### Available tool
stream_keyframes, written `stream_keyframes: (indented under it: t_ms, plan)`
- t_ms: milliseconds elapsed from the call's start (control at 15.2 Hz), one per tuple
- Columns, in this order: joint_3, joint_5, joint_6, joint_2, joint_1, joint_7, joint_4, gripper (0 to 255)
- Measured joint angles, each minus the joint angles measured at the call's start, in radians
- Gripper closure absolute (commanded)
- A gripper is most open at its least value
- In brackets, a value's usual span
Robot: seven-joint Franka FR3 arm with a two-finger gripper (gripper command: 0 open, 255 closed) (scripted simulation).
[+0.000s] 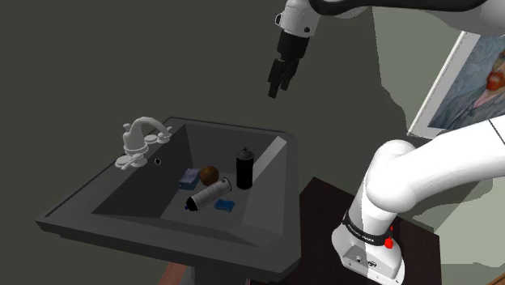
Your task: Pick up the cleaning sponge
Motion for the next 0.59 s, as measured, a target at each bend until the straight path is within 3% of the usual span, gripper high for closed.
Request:
stream_keyframes:
  t_ms: [132, 594]
  plan:
    - [0.004, 0.001, 0.014, 0.004, 0.002, 0.001, -0.011, 0]
    - [0.045, 0.014, 0.216, 0.089, 0.02, 0.01, -0.149, 0]
